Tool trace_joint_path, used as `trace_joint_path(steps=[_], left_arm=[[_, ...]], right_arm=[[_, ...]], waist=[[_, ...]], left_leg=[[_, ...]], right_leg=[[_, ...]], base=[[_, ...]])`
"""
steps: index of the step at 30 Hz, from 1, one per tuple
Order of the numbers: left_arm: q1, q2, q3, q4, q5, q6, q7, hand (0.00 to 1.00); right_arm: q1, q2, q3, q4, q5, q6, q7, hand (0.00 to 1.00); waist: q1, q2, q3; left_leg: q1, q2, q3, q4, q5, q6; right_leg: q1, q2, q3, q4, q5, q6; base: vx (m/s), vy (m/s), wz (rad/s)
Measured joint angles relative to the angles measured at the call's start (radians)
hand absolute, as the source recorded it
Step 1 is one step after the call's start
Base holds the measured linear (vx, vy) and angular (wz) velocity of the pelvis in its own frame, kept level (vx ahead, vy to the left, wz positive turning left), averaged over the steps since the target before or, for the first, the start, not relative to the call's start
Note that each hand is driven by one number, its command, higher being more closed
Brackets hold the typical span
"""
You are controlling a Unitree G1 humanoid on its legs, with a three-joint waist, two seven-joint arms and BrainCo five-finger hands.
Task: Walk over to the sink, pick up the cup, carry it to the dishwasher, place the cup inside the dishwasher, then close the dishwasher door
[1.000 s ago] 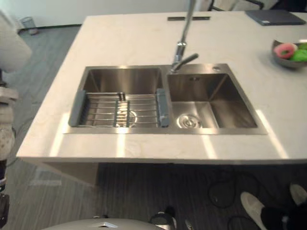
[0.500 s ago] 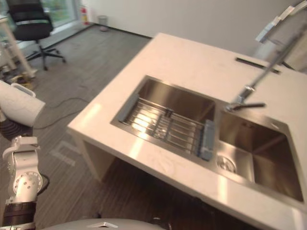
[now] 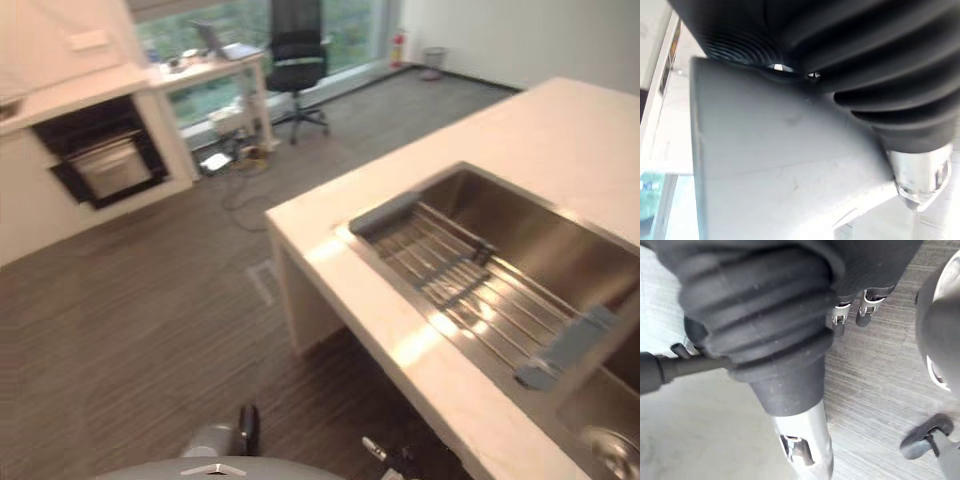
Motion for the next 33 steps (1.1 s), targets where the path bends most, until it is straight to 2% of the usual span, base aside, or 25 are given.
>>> trace_joint_path(steps=[1, 2, 3, 4, 5, 6, 7, 8, 9, 10, 11, 13, 15, 16, 17, 18, 19, 20, 21, 23, 24, 27, 28, 32, 33], left_arm=[[0.006, -0.002, -0.002, 0.000, -0.002, 0.001, -0.013, 1.00], [0.019, -0.002, -0.009, 0.000, -0.003, -0.001, -0.040, 1.00], [0.037, -0.002, -0.029, 0.000, -0.010, -0.005, -0.066, 1.00], [0.033, -0.010, -0.053, 0.005, -0.012, -0.006, -0.077, 1.00], [0.003, -0.039, -0.081, 0.015, -0.012, 0.001, -0.104, 1.00], [-0.027, -0.057, -0.085, 0.019, -0.012, 0.006, -0.114, 1.00], [-0.055, -0.064, -0.092, 0.022, -0.011, 0.011, -0.123, 1.00], [-0.045, -0.064, -0.093, 0.024, -0.009, 0.017, -0.125, 1.00], [-0.047, -0.064, -0.101, 0.024, -0.005, 0.024, -0.125, 1.00], [-0.052, -0.063, -0.115, 0.014, 0.012, 0.033, -0.125, 1.00], [-0.055, -0.063, -0.123, 0.008, 0.021, 0.042, -0.121, 1.00], [-0.051, -0.063, -0.148, -0.033, 0.046, 0.088, -0.085, 1.00], [-0.040, -0.063, -0.181, -0.101, 0.050, 0.122, -0.079, 1.00], [-0.041, -0.063, -0.196, -0.117, 0.050, 0.131, -0.077, 1.00], [-0.045, -0.064, -0.222, -0.112, 0.047, 0.144, -0.074, 1.00], [-0.044, -0.064, -0.256, -0.092, 0.046, 0.159, -0.069, 1.00], [-0.046, -0.064, -0.276, -0.074, 0.045, 0.160, -0.068, 1.00], [-0.053, -0.066, -0.311, -0.046, 0.045, 0.162, -0.069, 1.00], [-0.063, -0.086, -0.335, -0.034, 0.042, 0.162, -0.076, 1.00], [-0.051, -0.156, -0.358, -0.036, 0.037, 0.161, -0.081, 1.00], [-0.039, -0.190, -0.388, -0.036, 0.037, 0.162, -0.076, 1.00], [-0.038, -0.244, -0.506, -0.036, 0.056, 0.163, -0.046, 1.00], [-0.037, -0.254, -0.523, -0.036, 0.067, 0.162, -0.036, 1.00], [-0.023, -0.265, -0.585, 0.012, 0.184, 0.146, 0.063, 1.00], [-0.011, -0.270, -0.585, 0.051, 0.238, 0.132, 0.118, 1.00]], right_arm=[[0.000, 0.001, 0.000, -0.001, 0.000, -0.007, -0.007, 0.00], [0.005, 0.001, 0.000, -0.019, 0.000, -0.015, -0.031, 0.00], [0.009, -0.010, -0.003, -0.031, 0.001, -0.029, -0.048, 0.00], [0.004, -0.014, -0.009, -0.025, 0.001, -0.033, -0.063, 0.00], [-0.014, -0.008, -0.010, -0.005, 0.002, -0.032, -0.082, 0.00], [-0.018, 0.016, -0.017, -0.006, 0.008, -0.038, -0.093, 0.00], [-0.018, 0.026, -0.032, -0.007, 0.021, -0.050, -0.108, 0.00], [-0.021, 0.015, -0.042, -0.006, 0.032, -0.048, -0.126, 0.00], [-0.010, 0.006, -0.042, -0.011, 0.039, -0.048, -0.134, 0.00], [0.010, -0.021, -0.046, -0.017, 0.053, -0.049, -0.152, 0.00], [0.009, -0.044, -0.063, -0.009, 0.064, -0.048, -0.154, 0.00], [0.002, -0.058, -0.083, 0.017, 0.073, -0.053, -0.152, 0.00], [0.000, -0.045, -0.089, 0.021, 0.065, -0.047, -0.153, 0.00], [0.000, -0.038, -0.091, 0.021, 0.057, -0.047, -0.157, 0.00], [-0.006, -0.007, -0.110, 0.029, 0.046, -0.047, -0.177, 0.00], [-0.003, 0.021, -0.133, 0.020, 0.040, -0.064, -0.200, 0.00], [-0.003, 0.027, -0.143, 0.018, 0.040, -0.069, -0.206, 0.00], [-0.001, 0.046, -0.159, 0.021, 0.041, -0.058, -0.210, 0.00], [0.019, 0.076, -0.159, 0.029, 0.041, -0.042, -0.211, 0.00], [0.053, 0.118, -0.158, 0.039, 0.039, -0.039, -0.218, 0.00], [0.059, 0.126, -0.156, 0.060, 0.039, -0.031, -0.218, 0.00], [0.064, 0.122, -0.156, 0.068, 0.039, -0.023, -0.212, 0.00], [0.060, 0.119, -0.152, 0.064, 0.036, -0.022, -0.208, 0.00], [0.030, 0.091, -0.096, 0.058, 0.018, -0.023, -0.156, 0.00], [0.022, 0.075, -0.048, 0.058, 0.019, -0.020, -0.131, 0.00]], waist=[[0.000, -0.004, -0.001], [0.000, -0.008, -0.003], [0.000, 0.011, -0.014], [-0.014, 0.023, -0.009], [-0.046, -0.002, -0.017], [-0.094, -0.032, -0.017], [-0.086, -0.063, 0.000], [-0.066, -0.072, 0.017], [-0.067, -0.069, 0.015], [-0.069, -0.055, 0.011], [-0.072, -0.040, 0.009], [-0.076, 0.001, -0.006], [-0.087, 0.037, -0.008], [-0.092, 0.044, -0.008], [-0.091, 0.023, -0.005], [-0.097, 0.021, -0.005], [-0.108, 0.020, -0.004], [-0.126, 0.031, -0.006], [-0.139, -0.005, -0.004], [-0.125, -0.051, -0.005], [-0.124, -0.069, -0.008], [-0.132, -0.076, -0.011], [-0.134, -0.070, -0.010], [-0.161, -0.045, -0.014], [-0.161, -0.042, -0.016]], left_leg=[[0.003, 0.014, 0.017, 0.047, -0.001, 0.004], [0.021, 0.057, 0.041, 0.154, -0.001, 0.041], [0.040, 0.063, 0.064, 0.196, 0.063, 0.082], [0.022, 0.040, 0.090, 0.183, 0.080, 0.110], [0.024, -0.036, -0.008, -0.007, 0.224, 0.017], [0.010, -0.063, -0.034, -0.045, 0.238, 0.038], [0.017, -0.023, 0.026, 0.066, 0.150, 0.073], [0.085, 0.054, 0.065, 0.122, 0.137, 0.023], [0.129, 0.089, 0.081, 0.120, 0.167, 0.001], [0.217, 0.118, 0.075, 0.092, 0.236, -0.044], [0.227, 0.094, 0.033, 0.082, 0.209, -0.084], [0.233, 0.065, 0.031, 0.074, 0.071, -0.171], [0.293, 0.048, 0.063, -0.013, -0.043, -0.228], [0.312, 0.039, 0.075, -0.047, -0.072, -0.234], [0.337, -0.005, 0.091, -0.092, -0.069, -0.227], [0.330, -0.021, 0.085, -0.108, -0.074, -0.209], [0.326, -0.022, 0.077, -0.111, -0.078, -0.197], [0.315, -0.015, 0.046, -0.111, -0.084, -0.188], [0.305, -0.016, 0.010, -0.125, -0.068, -0.178], [0.299, -0.023, -0.009, -0.143, -0.047, -0.168], [0.289, -0.030, -0.017, -0.146, -0.039, -0.166], [0.278, -0.038, -0.030, -0.146, -0.032, -0.164], [0.280, -0.036, -0.030, -0.148, -0.030, -0.162], [0.289, -0.005, -0.021, -0.169, -0.010, -0.172], [0.307, 0.013, -0.016, -0.189, 0.003, -0.182]], right_leg=[[-0.004, -0.020, -0.013, 0.014, 0.004, 0.001], [-0.012, -0.063, -0.022, 0.058, 0.005, 0.001], [-0.035, -0.086, -0.010, 0.139, -0.012, -0.028], [-0.067, -0.091, 0.021, 0.173, -0.058, -0.048], [-0.143, -0.012, 0.072, 0.132, -0.085, -0.110], [-0.168, -0.026, 0.091, 0.102, -0.031, -0.102], [-0.173, -0.074, 0.057, 0.111, -0.012, -0.046], [-0.168, -0.110, 0.049, 0.112, 0.017, -0.035], [-0.157, -0.126, 0.038, 0.106, 0.025, -0.025], [-0.143, -0.152, 0.016, 0.105, 0.038, 0.010], [-0.139, -0.171, 0.030, 0.087, 0.052, 0.028], [-0.133, -0.182, 0.039, 0.026, 0.141, 0.065], [-0.123, -0.181, 0.041, -0.006, 0.198, 0.087], [-0.119, -0.181, 0.043, -0.017, 0.218, 0.092], [-0.119, -0.200, 0.080, -0.049, 0.270, 0.070], [-0.137, -0.198, 0.132, -0.058, 0.333, -0.011], [-0.151, -0.190, 0.166, -0.058, 0.359, -0.049], [-0.157, -0.136, 0.257, -0.059, 0.338, -0.042], [-0.147, -0.065, 0.289, -0.087, 0.308, -0.036], [-0.131, -0.013, 0.270, -0.157, 0.294, -0.034], [-0.124, -0.007, 0.277, -0.187, 0.307, -0.023], [-0.109, -0.001, 0.286, -0.220, 0.309, -0.019], [-0.102, 0.004, 0.286, -0.231, 0.309, -0.018], [-0.067, 0.053, 0.291, -0.314, 0.322, 0.000], [-0.061, 0.076, 0.291, -0.329, 0.322, -0.001]], base=[[-0.10, 0.143, 0.78], [-0.07, 0.146, 0.65], [-0.07, 0.156, 0.84], [-0.15, 0.133, 1.46], [-0.20, 0.049, 2.20], [-0.17, 0.014, 2.32], [-0.11, 0.025, 1.57], [-0.05, 0.105, 0.75], [-0.10, 0.219, 0.66], [-0.07, 0.246, 0.69], [-0.11, 0.380, 0.53], [-0.06, 0.450, 0.15], [0.00, 0.434, 0.04], [-0.04, 0.565, -0.13], [-0.07, 0.429, -0.11], [-0.12, 0.441, -0.04], [-0.10, 0.220, 0.38], [-0.08, 0.206, 0.79], [-0.03, 0.107, 0.82], [-0.01, 0.074, 0.45], [0.01, 0.061, 0.25], [0.02, 0.014, 0.18], [0.02, -0.035, -0.02], [-0.01, -0.096, -0.11], [-0.02, -0.094, -0.15]])
